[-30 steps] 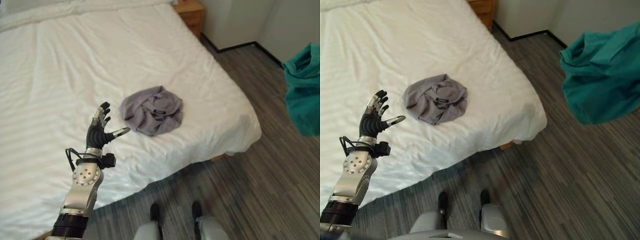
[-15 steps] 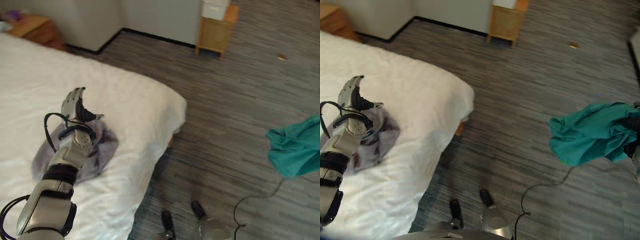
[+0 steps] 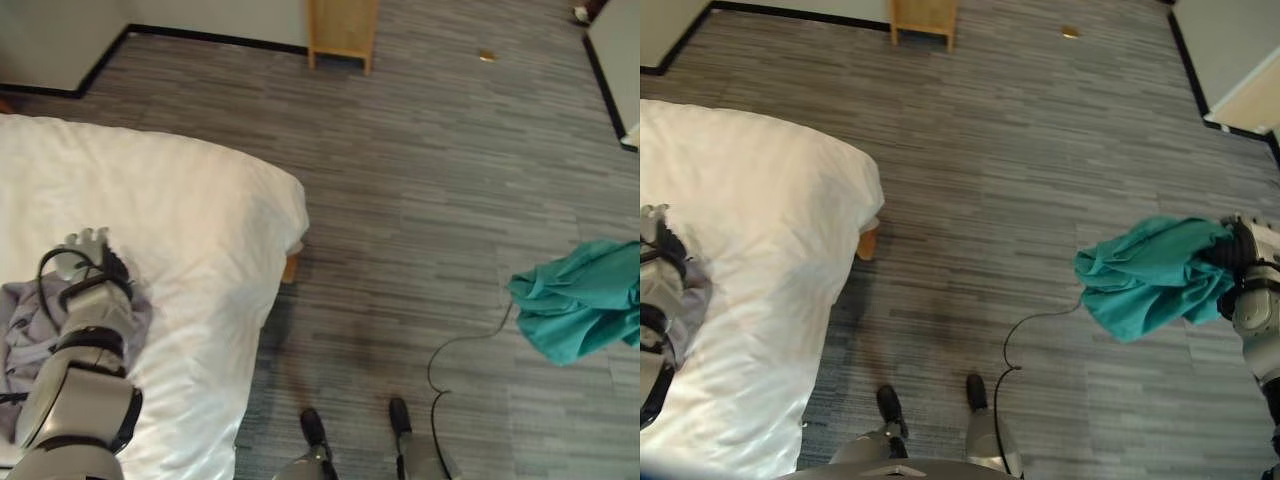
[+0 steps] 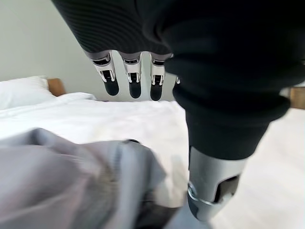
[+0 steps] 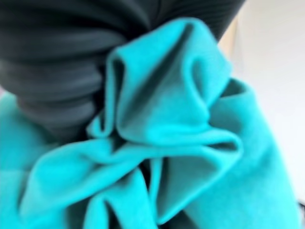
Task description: Pick up bed clothes into laundry basket.
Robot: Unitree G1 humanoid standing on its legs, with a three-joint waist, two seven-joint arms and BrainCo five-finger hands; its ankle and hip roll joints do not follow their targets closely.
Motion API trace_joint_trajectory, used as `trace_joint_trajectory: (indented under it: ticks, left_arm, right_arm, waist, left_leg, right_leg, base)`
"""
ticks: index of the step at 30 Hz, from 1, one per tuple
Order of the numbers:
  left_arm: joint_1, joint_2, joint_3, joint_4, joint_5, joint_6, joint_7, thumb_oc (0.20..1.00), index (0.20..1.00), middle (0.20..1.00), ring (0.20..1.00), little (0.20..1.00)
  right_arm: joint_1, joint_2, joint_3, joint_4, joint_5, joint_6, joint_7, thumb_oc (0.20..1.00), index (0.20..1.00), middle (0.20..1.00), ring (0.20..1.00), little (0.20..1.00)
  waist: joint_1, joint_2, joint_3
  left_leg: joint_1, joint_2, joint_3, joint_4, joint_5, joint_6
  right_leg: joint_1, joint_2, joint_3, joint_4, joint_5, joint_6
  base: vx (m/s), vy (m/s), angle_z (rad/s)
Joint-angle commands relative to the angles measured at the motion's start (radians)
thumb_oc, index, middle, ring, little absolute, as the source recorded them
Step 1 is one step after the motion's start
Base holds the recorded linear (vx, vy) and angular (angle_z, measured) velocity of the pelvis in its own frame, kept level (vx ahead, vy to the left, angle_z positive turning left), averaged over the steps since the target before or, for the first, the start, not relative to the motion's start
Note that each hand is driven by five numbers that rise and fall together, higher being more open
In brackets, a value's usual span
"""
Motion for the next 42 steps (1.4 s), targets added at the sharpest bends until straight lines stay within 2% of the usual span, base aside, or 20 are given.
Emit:
trace_joint_trajectory:
  ticks: [1, 7, 13, 14, 17, 19, 20, 23, 26, 27, 28, 32, 34, 37, 39, 42]
  left_arm:
    - [0.026, 0.046, 0.025, -0.048, 0.000, 0.008, 0.068, 1.000, 1.000, 1.000, 1.000, 1.000]
    - [0.167, 0.048, 0.140, -0.127, -0.049, 0.004, 0.076, 1.000, 1.000, 1.000, 1.000, 1.000]
    - [0.155, 0.017, 0.103, -0.055, -0.046, 0.007, 0.064, 1.000, 1.000, 1.000, 1.000, 1.000]
    - [0.124, 0.010, 0.069, -0.010, -0.038, 0.007, 0.061, 1.000, 1.000, 1.000, 1.000, 1.000]
    - [0.097, 0.010, 0.049, 0.011, -0.037, 0.008, 0.063, 1.000, 1.000, 1.000, 1.000, 1.000]
    - [0.026, 0.024, 0.008, 0.051, -0.036, 0.008, 0.074, 1.000, 1.000, 1.000, 1.000, 1.000]
    - [-0.044, 0.053, -0.023, 0.068, -0.040, 0.013, 0.101, 1.000, 1.000, 1.000, 1.000, 1.000]
    - [-0.073, 0.063, -0.045, 0.082, -0.037, 0.013, 0.107, 1.000, 1.000, 1.000, 1.000, 1.000]
    - [-0.181, 0.098, -0.121, 0.101, -0.017, 0.009, 0.122, 1.000, 1.000, 1.000, 1.000, 1.000]
    - [-0.201, 0.101, -0.139, 0.110, -0.012, 0.008, 0.119, 0.310, 0.310, 0.310, 0.310, 0.310]
    - [-0.206, 0.097, -0.146, 0.116, -0.007, 0.005, 0.117, 0.200, 0.200, 0.200, 0.200, 0.200]
    - [-0.199, 0.077, -0.128, 0.103, -0.025, -0.005, 0.116, 0.200, 0.200, 0.200, 0.200, 0.200]
    - [-0.172, 0.062, -0.084, 0.033, -0.089, -0.031, 0.131, 0.200, 0.200, 0.200, 0.200, 0.200]
    - [-0.126, 0.087, -0.016, -0.178, -0.175, -0.084, 0.149, 0.200, 0.200, 0.200, 0.200, 0.200]
    - [-0.068, 0.084, 0.064, -0.344, -0.245, -0.123, 0.164, 0.200, 0.200, 0.200, 0.200, 0.200]
    - [0.012, 0.040, 0.157, -0.521, -0.346, -0.174, 0.155, 0.200, 0.200, 0.200, 0.200, 0.200]
  right_arm:
    - [0.004, -0.026, -0.104, 0.024, 0.032, 0.008, -0.050, 0.200, 0.200, 0.200, 0.200, 0.200]
    - [0.020, 0.017, -0.122, 0.082, 0.054, 0.025, -0.032, 0.200, 0.200, 0.200, 0.200, 0.200]
    - [-0.017, 0.018, -0.072, 0.098, 0.060, 0.021, -0.024, 0.200, 0.200, 0.200, 0.200, 0.200]
    - [-0.032, 0.017, -0.056, 0.095, 0.060, 0.017, -0.032, 0.200, 0.200, 0.200, 0.200, 0.200]
    - [-0.041, 0.016, -0.047, 0.092, 0.060, 0.013, -0.038, 0.200, 0.200, 0.200, 0.200, 0.200]
    - [-0.051, 0.006, -0.037, 0.073, 0.053, 0.005, -0.055, 0.200, 0.200, 0.200, 0.200, 0.200]
    - [-0.033, 0.006, -0.050, 0.062, 0.058, 0.002, -0.076, 0.200, 0.200, 0.200, 0.200, 0.200]
    - [-0.022, 0.014, -0.059, 0.062, 0.060, 0.002, -0.084, 0.200, 0.200, 0.200, 0.200, 0.200]
    - [-0.032, 0.011, -0.060, 0.088, 0.084, -0.010, -0.116, 0.200, 0.200, 0.200, 0.200, 0.200]
    - [-0.043, 0.012, -0.049, 0.100, 0.088, -0.012, -0.117, 0.200, 0.200, 0.200, 0.200, 0.200]
    - [-0.047, 0.014, -0.046, 0.104, 0.088, -0.015, -0.119, 0.200, 0.200, 0.200, 0.200, 0.200]
    - [-0.039, 0.027, -0.041, 0.096, 0.087, -0.026, -0.115, 0.200, 0.200, 0.200, 0.200, 0.200]
    - [-0.017, 0.038, -0.053, 0.050, 0.084, -0.034, -0.105, 0.200, 0.200, 0.200, 0.200, 0.200]
    - [0.053, 0.053, -0.118, -0.034, 0.102, -0.034, -0.089, 0.200, 0.200, 0.200, 0.200, 0.200]
    - [0.094, 0.069, -0.169, -0.086, 0.113, -0.033, -0.080, 0.200, 0.200, 0.200, 0.200, 0.200]
    - [0.128, 0.075, -0.226, -0.169, 0.111, -0.026, -0.057, 0.200, 0.200, 0.200, 0.200, 0.200]
  waist:
    - [0.008, -0.009, -0.047]
    - [0.021, 0.004, -0.069]
    - [0.022, -0.007, -0.074]
    - [0.017, -0.020, -0.061]
    - [0.015, -0.029, -0.049]
    - [0.006, -0.063, -0.014]
    - [-0.011, -0.096, 0.019]
    - [-0.012, -0.103, 0.018]
    - [-0.023, -0.111, 0.046]
    - [-0.024, -0.109, 0.052]
    - [-0.025, -0.108, 0.055]
    - [-0.021, -0.098, 0.049]
    - [-0.019, -0.086, 0.031]
    - [-0.020, -0.062, 0.006]
    - [-0.021, -0.046, -0.013]
    - [-0.032, -0.022, -0.034]
  left_leg:
    - [0.012, 0.016, -0.078, 0.007, -0.101, -0.096]
    - [0.052, 0.006, -0.106, 0.007, -0.112, -0.097]
    - [0.045, 0.013, -0.109, 0.007, -0.109, -0.100]
    - [0.022, 0.019, -0.111, 0.007, -0.103, -0.101]
    - [-0.003, 0.024, -0.111, 0.007, -0.096, -0.102]
    - [-0.074, 0.041, -0.115, 0.007, -0.075, -0.105]
    - [-0.142, 0.054, -0.124, 0.007, -0.059, -0.108]
    - [-0.166, 0.056, -0.128, 0.007, -0.053, -0.110]
    - [-0.227, 0.058, -0.136, 0.007, -0.038, -0.115]
    - [-0.238, 0.058, -0.138, 0.007, -0.036, -0.116]
    - [-0.242, 0.057, -0.137, 0.007, -0.036, -0.117]
    - [-0.224, 0.049, -0.130, 0.007, -0.045, -0.115]
    - [-0.178, 0.038, -0.115, 0.007, -0.063, -0.112]
    - [-0.105, 0.017, -0.107, 0.007, -0.095, -0.106]
    - [-0.072, 0.007, -0.105, 0.007, -0.099, -0.101]
    - [-0.011, -0.001, -0.101, 0.007, -0.116, -0.097]
  right_leg:
    - [0.011, -0.069, 0.012, 0.025, -0.161, 0.040]
    - [0.062, -0.067, -0.013, 0.022, -0.181, 0.031]
    - [0.054, -0.059, -0.017, 0.019, -0.179, 0.032]
    - [0.028, -0.054, -0.010, 0.020, -0.171, 0.032]
    - [0.002, -0.049, -0.007, 0.021, -0.165, 0.032]
    - [-0.065, -0.029, 0.007, 0.021, -0.147, 0.029]
    - [-0.129, -0.012, 0.006, 0.018, -0.122, 0.031]
    - [-0.150, -0.009, 0.003, 0.017, -0.116, 0.031]
    - [-0.212, -0.004, -0.002, 0.015, -0.103, 0.033]
    - [-0.225, -0.005, -0.003, 0.015, -0.101, 0.035]
    - [-0.232, -0.007, -0.004, 0.015, -0.101, 0.036]
    - [-0.220, -0.014, -0.002, 0.015, -0.109, 0.038]
    - [-0.184, -0.025, 0.001, 0.015, -0.120, 0.037]
    - [-0.114, -0.046, -0.007, 0.016, -0.141, 0.042]
    - [-0.082, -0.059, -0.008, 0.023, -0.143, 0.041]
    - [-0.032, -0.072, -0.005, 0.035, -0.155, 0.038]
  base:
    - [0.07, -0.007, 0.23]
    - [0.06, -0.011, 0.25]
    - [0.01, 0.010, 0.08]
    - [-0.05, 0.002, -0.01]
    - [-0.12, -0.023, -0.04]
    - [-0.25, -0.066, -0.04]
    - [-0.18, -0.062, -0.06]
    - [-0.08, -0.035, 0.00]
    - [-0.09, 0.029, 0.03]
    - [-0.08, 0.047, 0.11]
    - [-0.05, 0.052, 0.10]
    - [0.02, 0.055, -0.01]
    - [0.10, 0.071, -0.02]
    - [0.15, 0.066, -0.03]
    - [0.11, 0.057, -0.01]
    - [0.10, 0.046, -0.04]
